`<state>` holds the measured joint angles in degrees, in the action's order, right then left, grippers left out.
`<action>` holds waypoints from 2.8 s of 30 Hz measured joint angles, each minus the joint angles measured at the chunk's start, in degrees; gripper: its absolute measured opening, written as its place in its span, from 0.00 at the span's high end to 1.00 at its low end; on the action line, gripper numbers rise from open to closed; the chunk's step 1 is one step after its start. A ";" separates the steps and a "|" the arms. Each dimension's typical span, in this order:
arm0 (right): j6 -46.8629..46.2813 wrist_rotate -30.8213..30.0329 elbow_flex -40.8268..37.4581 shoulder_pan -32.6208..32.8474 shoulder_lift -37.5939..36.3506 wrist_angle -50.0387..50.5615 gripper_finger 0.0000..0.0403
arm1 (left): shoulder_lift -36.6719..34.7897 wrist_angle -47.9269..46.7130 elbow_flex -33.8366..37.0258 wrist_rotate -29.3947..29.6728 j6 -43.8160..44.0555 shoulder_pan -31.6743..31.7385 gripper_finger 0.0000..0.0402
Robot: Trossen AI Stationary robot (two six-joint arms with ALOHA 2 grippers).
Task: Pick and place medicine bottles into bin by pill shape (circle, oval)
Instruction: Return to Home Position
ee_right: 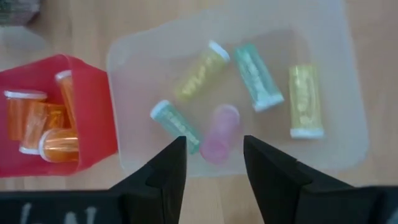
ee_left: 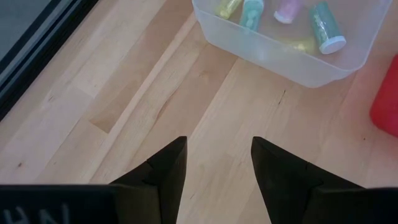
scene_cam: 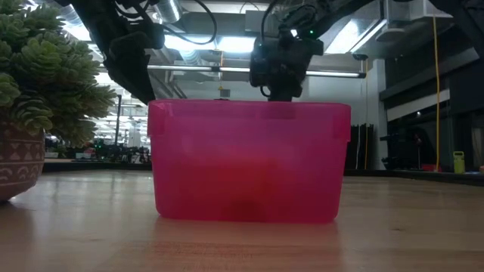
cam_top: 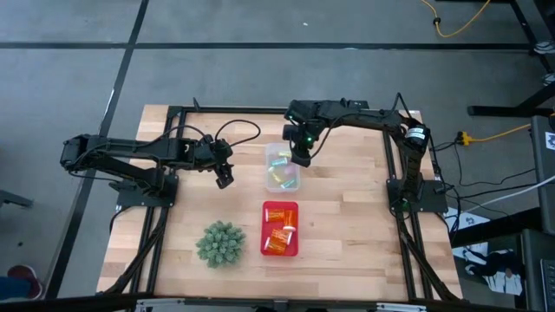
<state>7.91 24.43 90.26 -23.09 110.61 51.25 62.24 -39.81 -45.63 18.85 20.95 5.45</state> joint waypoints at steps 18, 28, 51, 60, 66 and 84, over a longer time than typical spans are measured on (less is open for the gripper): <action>1.37 -2.52 -0.08 0.00 -3.63 8.35 0.60 | 0.00 -0.04 0.00 -0.02 -0.03 -0.02 0.57; 0.77 -9.40 -2.86 0.00 -14.48 9.55 0.60 | 0.00 -0.23 0.00 -0.04 -0.04 -0.01 0.57; -25.01 -15.94 -60.83 12.59 -61.70 -44.41 0.60 | -0.01 -0.85 0.00 -0.08 0.08 -0.01 0.57; -21.96 -15.97 -76.43 16.33 -75.21 -62.44 0.60 | -2.62 -1.46 0.00 -1.78 -0.56 0.02 0.57; -19.22 -15.90 -86.37 18.02 -82.80 -75.74 0.60 | -10.48 -1.28 0.12 -2.66 -1.03 0.00 0.57; -20.19 -16.44 -89.70 18.21 -90.79 -75.84 0.60 | -45.65 28.49 26.69 -7.85 -6.99 -0.02 0.57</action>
<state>-12.28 7.99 0.56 -4.89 19.81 -24.59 16.59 -11.33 -18.93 11.00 13.97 5.43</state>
